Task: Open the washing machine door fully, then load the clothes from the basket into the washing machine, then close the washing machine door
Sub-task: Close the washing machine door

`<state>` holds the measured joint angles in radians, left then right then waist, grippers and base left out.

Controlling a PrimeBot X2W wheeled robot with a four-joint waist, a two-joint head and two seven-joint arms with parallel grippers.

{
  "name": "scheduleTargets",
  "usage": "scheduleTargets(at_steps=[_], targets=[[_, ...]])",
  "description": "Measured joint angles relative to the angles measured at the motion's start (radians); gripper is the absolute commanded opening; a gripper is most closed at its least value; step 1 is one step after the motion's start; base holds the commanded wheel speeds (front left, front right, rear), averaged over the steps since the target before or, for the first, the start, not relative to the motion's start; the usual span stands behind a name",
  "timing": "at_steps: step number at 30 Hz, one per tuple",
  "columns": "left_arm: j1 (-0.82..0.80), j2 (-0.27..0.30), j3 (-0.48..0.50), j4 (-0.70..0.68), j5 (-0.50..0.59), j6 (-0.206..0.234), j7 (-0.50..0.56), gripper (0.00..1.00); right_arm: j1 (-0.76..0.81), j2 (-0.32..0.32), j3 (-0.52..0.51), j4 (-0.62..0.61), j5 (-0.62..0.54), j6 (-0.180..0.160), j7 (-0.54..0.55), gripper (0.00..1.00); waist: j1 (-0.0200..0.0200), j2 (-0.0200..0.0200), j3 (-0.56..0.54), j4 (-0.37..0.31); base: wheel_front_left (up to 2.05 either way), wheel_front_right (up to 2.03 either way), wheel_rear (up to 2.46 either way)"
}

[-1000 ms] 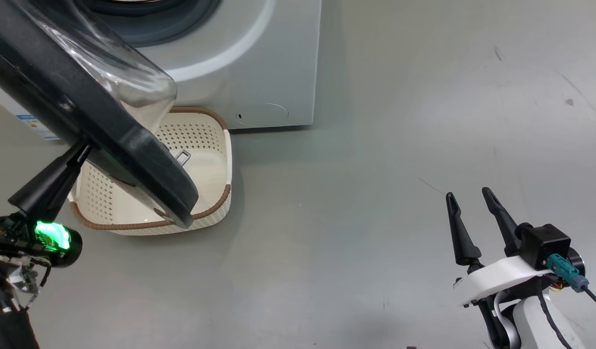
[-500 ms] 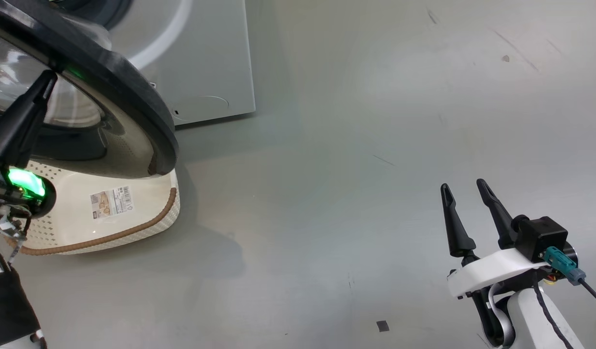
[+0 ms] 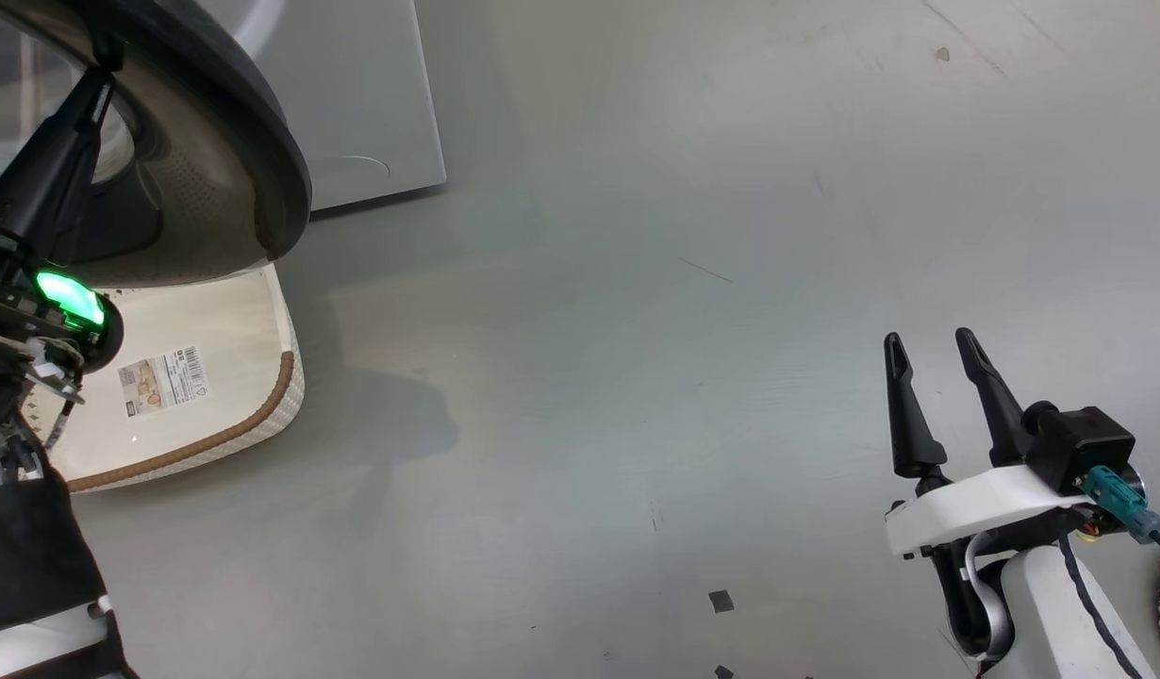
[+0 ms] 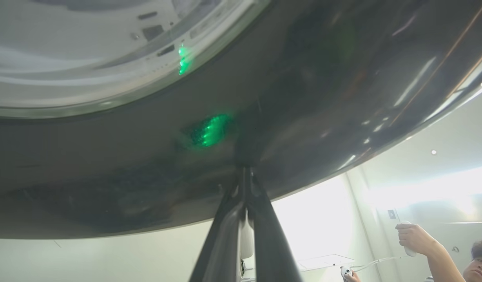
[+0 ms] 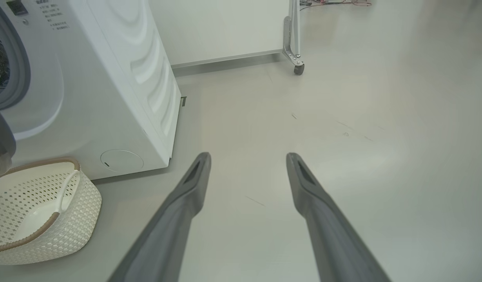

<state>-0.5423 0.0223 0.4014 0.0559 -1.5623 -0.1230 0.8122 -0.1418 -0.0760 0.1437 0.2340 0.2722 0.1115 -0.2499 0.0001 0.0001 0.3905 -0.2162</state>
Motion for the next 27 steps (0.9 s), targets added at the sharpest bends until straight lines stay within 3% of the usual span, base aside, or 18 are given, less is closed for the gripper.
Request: scheduleTargets(at_steps=[24, 25, 26, 27], targets=[[0.094, -0.003, -0.049, 0.044, 0.000, 0.000, -0.120, 0.00, 0.009, 0.000, -0.028, 0.013, -0.004, 0.001, 0.000, 1.00, -0.0001, 0.0000, -0.135, 0.138, 0.00, 0.00, 0.00], [0.101, -0.004, -0.049, 0.039, 0.002, 0.000, -0.130, 0.40, 0.013, 0.000, -0.028, 0.014, -0.004, 0.001, 0.000, 1.00, -0.0001, 0.0000, -0.140, 0.145, 0.00, 0.00, 0.00], [0.107, -0.004, -0.048, 0.032, 0.002, 0.000, -0.139, 0.88, 0.015, 0.000, -0.028, 0.015, -0.004, 0.001, 0.000, 1.00, -0.0001, 0.0000, -0.145, 0.151, 0.00, 0.00, 0.00], [0.111, -0.004, -0.048, 0.028, 0.002, 0.000, -0.147, 1.00, 0.016, 0.000, -0.028, 0.015, -0.004, 0.001, 0.000, 1.00, -0.0001, 0.0000, -0.150, 0.157, 0.00, 0.00, 0.00]])
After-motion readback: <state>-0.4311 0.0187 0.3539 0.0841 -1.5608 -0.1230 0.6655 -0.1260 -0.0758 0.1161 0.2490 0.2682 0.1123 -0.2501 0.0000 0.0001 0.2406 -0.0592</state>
